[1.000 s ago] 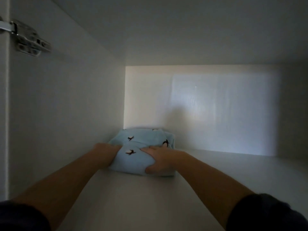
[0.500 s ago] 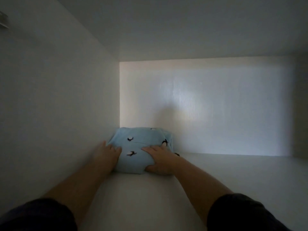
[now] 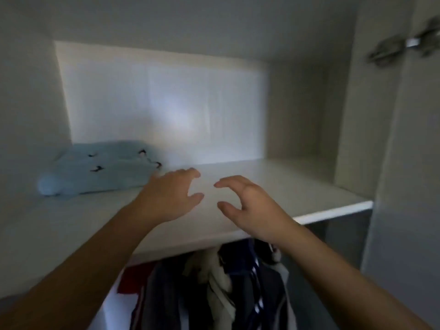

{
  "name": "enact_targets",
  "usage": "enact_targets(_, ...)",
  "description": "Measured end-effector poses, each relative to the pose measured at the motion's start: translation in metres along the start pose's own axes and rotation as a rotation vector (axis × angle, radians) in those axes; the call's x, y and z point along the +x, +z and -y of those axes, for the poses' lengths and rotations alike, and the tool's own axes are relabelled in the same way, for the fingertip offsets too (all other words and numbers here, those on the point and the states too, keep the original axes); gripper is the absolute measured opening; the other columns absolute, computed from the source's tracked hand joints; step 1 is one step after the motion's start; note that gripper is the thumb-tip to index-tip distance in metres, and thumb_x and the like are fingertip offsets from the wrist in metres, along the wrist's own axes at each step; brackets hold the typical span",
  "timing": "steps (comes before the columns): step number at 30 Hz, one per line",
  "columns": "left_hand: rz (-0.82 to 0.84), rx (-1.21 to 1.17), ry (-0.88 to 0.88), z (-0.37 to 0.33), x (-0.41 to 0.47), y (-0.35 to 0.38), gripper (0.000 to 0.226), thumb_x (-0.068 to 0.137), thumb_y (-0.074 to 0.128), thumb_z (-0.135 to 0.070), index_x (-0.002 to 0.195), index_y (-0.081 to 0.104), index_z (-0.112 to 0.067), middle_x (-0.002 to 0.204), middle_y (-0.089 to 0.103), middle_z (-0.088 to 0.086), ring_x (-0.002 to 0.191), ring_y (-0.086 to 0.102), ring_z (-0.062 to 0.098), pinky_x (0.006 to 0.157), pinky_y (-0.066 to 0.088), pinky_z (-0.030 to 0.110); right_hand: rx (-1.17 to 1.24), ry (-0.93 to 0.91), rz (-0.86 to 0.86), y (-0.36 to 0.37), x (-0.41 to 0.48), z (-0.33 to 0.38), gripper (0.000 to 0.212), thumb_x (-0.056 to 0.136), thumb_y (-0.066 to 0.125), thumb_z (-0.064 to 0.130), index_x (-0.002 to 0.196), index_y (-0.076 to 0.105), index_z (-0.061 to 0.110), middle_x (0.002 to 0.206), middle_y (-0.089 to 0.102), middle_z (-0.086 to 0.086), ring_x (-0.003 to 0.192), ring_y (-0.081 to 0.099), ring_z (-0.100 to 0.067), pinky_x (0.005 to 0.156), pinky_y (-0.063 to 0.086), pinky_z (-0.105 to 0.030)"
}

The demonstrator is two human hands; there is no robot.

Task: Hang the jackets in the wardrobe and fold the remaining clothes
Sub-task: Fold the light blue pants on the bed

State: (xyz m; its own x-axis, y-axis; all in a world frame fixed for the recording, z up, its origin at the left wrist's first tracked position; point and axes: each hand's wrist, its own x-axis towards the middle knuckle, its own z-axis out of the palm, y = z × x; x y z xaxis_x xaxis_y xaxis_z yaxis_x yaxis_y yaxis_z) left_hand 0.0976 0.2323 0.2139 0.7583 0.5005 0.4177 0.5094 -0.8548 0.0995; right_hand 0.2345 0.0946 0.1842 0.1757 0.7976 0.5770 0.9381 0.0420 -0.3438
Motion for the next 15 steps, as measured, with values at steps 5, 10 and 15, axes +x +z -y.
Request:
enact_targets(5, -0.094, -0.620, 0.441, -0.191, -0.098, 0.058, 0.039, 0.086, 0.057, -0.038, 0.122, 0.057, -0.025, 0.121, 0.062, -0.012, 0.108, 0.060, 0.008, 0.097, 0.045, 0.032, 0.025, 0.339, -0.271, -0.087, -0.235, 0.008, 0.032, 0.090, 0.063, 0.015, 0.121, 0.059, 0.020, 0.119, 0.060, 0.009, 0.109, 0.052, 0.004, 0.092, 0.036, -0.005)
enact_targets(10, 0.176, -1.085, 0.579, -0.377, -0.245, 0.121, 0.022, 0.088, 0.064, -0.013, 0.107, 0.064, -0.024, 0.106, 0.067, -0.014, 0.102, 0.058, -0.006, 0.090, 0.040, 0.008, 0.045, 0.867, -0.530, -0.149, -0.482, 0.048, 0.026, 0.092, 0.059, 0.015, 0.109, 0.060, 0.035, 0.111, 0.064, 0.017, 0.105, 0.059, 0.004, 0.089, 0.049, -0.020)
enact_targets(15, 0.729, -1.312, 0.791, -0.531, -0.400, 0.128, 0.017, 0.091, 0.059, -0.015, 0.101, 0.063, -0.029, 0.100, 0.065, -0.025, 0.102, 0.060, -0.002, 0.090, 0.045, 0.021, -0.005, 1.298, -0.905, -0.188, -0.675, 0.132, 0.022, 0.093, 0.056, 0.016, 0.106, 0.064, 0.033, 0.108, 0.067, 0.019, 0.100, 0.062, 0.001, 0.077, 0.050, -0.017)
